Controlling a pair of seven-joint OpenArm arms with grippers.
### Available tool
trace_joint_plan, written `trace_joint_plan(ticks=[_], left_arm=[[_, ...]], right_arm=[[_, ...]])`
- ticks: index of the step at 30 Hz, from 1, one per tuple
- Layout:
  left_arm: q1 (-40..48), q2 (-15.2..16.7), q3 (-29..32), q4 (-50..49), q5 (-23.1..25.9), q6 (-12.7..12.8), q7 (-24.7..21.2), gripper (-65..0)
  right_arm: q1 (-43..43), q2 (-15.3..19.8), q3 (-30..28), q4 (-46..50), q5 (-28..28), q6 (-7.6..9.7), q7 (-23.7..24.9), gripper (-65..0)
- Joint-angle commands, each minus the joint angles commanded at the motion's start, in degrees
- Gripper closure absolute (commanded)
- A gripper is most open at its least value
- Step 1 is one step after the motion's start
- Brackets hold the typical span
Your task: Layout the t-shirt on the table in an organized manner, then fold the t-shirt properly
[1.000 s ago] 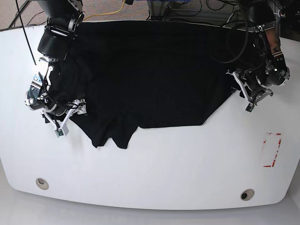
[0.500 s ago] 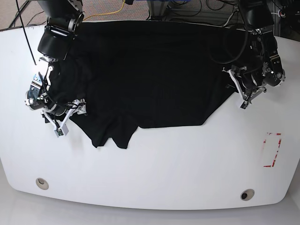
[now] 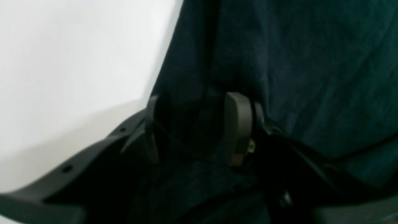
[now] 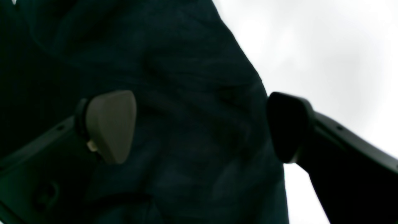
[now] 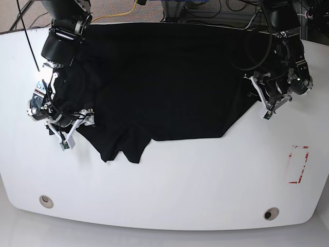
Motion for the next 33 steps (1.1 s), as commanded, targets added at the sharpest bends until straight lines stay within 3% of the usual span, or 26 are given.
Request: trace_joint_plan(ticks=[11, 19, 30, 33], left_arm=[[0.3, 0.3, 0.1, 4.1, -0.1, 0.0, 1.9, -25.7], [0.0, 0.0, 2.4, 4.0, -0.1, 0.0, 1.9, -7.5], [0.0, 0.0, 3.5, 4.0, 0.1, 0.0, 1.9, -7.1], [-0.1, 0.0, 3.4, 4.0, 0.2, 0.0, 1.9, -11.1]], right_arm=[[0.0, 0.0, 0.0, 0.0, 0.0, 0.00, 0.0, -65.0], [0.0, 0.0, 0.0, 0.0, 0.0, 0.00, 0.0, -65.0], [0.0, 0.0, 0.1, 0.0, 0.1, 0.00, 0.0, -65.0], [0.0, 0.0, 0.1, 0.0, 0.1, 0.00, 0.0, -65.0]])
